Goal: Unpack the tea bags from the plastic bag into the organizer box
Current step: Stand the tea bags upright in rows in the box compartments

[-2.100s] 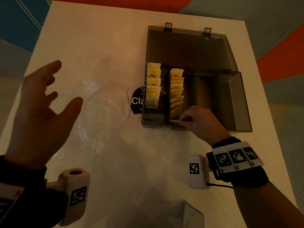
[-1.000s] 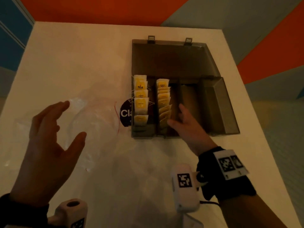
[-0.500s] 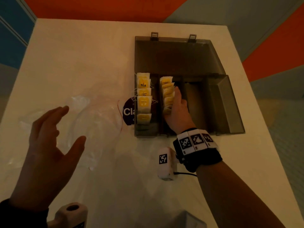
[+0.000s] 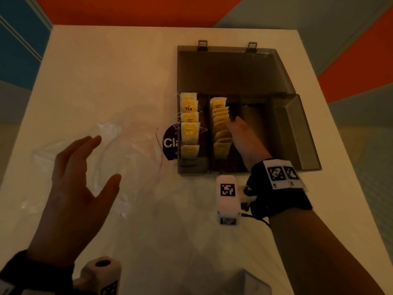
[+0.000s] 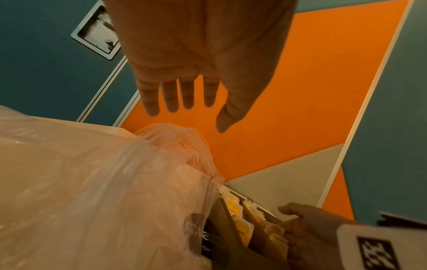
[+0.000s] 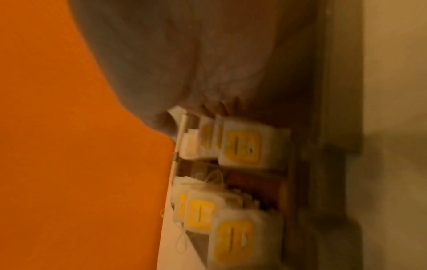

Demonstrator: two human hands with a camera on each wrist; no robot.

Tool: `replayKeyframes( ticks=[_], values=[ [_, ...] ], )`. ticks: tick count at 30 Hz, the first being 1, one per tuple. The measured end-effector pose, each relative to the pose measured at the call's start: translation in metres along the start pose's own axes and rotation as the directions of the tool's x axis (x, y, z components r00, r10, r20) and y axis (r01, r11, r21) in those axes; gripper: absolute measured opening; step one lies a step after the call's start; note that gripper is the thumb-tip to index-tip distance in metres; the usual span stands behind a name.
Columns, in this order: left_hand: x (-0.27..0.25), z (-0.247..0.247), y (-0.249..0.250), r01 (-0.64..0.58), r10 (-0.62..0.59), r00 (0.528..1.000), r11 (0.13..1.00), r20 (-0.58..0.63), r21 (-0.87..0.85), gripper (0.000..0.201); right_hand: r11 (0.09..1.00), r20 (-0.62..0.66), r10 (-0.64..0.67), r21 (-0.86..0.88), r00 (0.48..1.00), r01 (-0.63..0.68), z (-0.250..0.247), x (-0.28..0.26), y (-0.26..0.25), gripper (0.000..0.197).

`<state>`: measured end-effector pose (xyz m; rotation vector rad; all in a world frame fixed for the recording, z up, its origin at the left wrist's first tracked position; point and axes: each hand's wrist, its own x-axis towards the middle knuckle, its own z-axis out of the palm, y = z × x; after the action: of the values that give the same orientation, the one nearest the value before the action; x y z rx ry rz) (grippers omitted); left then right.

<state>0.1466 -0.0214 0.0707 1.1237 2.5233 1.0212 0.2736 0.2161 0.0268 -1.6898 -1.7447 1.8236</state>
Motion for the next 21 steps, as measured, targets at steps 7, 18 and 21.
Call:
replayKeyframes(
  ticks=[7, 18, 21],
  values=[
    [-0.003, -0.003, -0.011, 0.001, -0.001, 1.0, 1.0, -0.004, -0.008, 0.079, 0.935, 0.047, -0.031, 0.356, 0.998, 0.013, 0.015, 0.013, 0.014, 0.069],
    [0.01, 0.013, 0.01, -0.117, 0.106, 0.991, 0.983, 0.083, 0.139, 0.047, 0.973, -0.078, -0.206, 0.089, 0.975, 0.213, 0.0, 0.012, -0.017, 0.045],
    [0.037, 0.027, 0.025, -0.279, 0.245, 0.959, 0.903, 0.142, 0.327, 0.032, 0.766, -0.101, -0.569, -0.425, 0.816, 0.482, 0.001, 0.01, -0.027, 0.035]
  ],
)
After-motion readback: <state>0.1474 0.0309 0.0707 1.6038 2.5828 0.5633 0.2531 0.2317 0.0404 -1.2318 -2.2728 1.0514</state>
